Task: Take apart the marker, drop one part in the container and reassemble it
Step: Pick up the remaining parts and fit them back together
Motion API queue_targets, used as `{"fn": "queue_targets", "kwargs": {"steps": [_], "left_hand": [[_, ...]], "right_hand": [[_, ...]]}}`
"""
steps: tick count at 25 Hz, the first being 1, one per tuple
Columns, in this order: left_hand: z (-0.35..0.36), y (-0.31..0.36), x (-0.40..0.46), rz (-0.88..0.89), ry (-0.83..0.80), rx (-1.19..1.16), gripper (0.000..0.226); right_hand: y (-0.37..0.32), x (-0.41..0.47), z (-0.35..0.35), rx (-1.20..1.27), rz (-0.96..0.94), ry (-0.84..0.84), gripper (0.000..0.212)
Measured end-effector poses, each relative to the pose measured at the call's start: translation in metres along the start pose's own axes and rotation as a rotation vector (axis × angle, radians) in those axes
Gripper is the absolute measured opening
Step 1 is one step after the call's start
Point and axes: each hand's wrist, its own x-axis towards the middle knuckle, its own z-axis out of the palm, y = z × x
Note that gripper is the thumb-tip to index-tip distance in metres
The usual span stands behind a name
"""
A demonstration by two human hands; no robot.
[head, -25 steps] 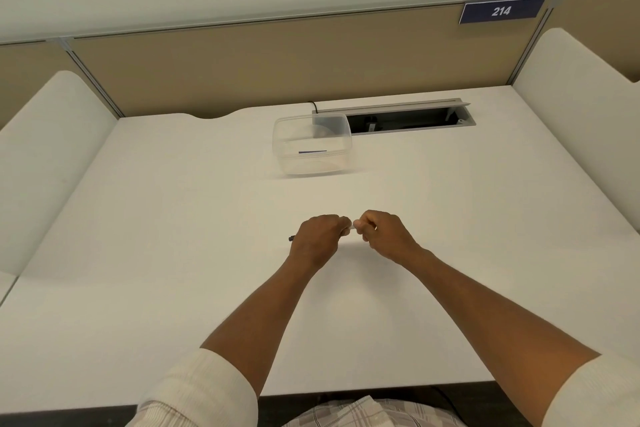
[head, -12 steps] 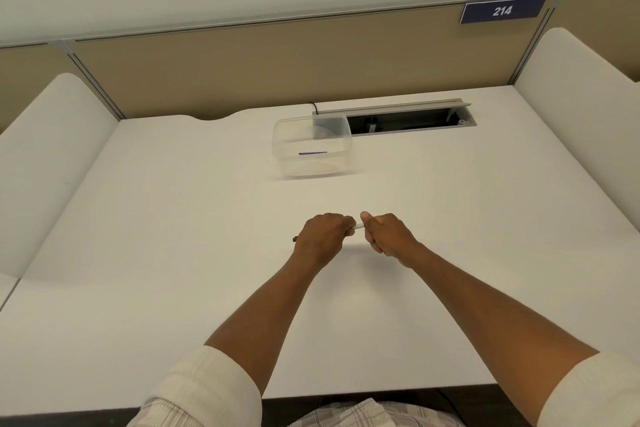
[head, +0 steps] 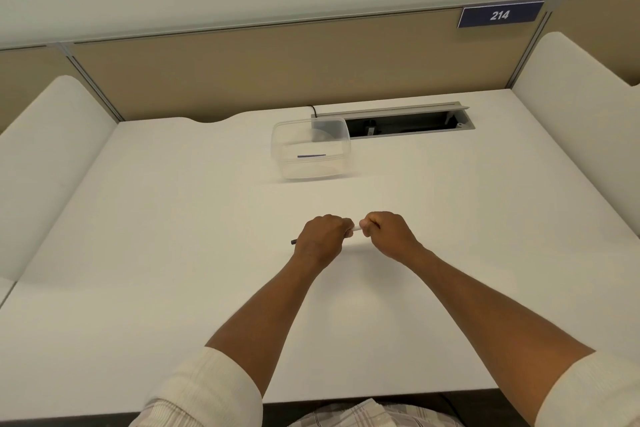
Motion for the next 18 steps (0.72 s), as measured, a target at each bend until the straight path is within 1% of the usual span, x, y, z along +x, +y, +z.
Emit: {"fn": "queue_targets", "kwargs": {"steps": [3, 6, 8, 11, 14, 16, 18], "left_hand": [[-0.002, 0.002, 0.001, 0.005, 0.000, 0.013, 0.019], [-0.003, 0.002, 0.004, 0.020, 0.003, 0.023, 0.018], [-0.003, 0.002, 0.005, 0.020, 0.009, 0.024, 0.017], [-0.003, 0.000, 0.007, 0.024, 0.010, 0.016, 0.018], [-0.002, -0.003, 0.007, 0.018, 0.009, 0.029, 0.020], [-0.001, -0.004, 0.007, 0.015, 0.011, 0.023, 0.021], [-0.001, -0.002, 0.007, 0.021, 0.005, 0.017, 0.020]], "right_hand": [[-0.001, 0.001, 0.001, -0.003, 0.064, -0.025, 0.041], [-0.003, 0.003, 0.003, 0.099, 0.208, -0.019, 0.043], [-0.004, 0.004, 0.004, 0.151, 0.254, -0.014, 0.043], [-0.002, 0.005, 0.003, 0.141, 0.152, -0.010, 0.043], [0.003, 0.006, 0.000, 0.126, 0.036, 0.007, 0.028], [0.006, 0.008, -0.002, 0.065, -0.021, -0.009, 0.018], [0.008, 0.008, -0.005, -0.027, -0.064, -0.020, 0.019]]}}
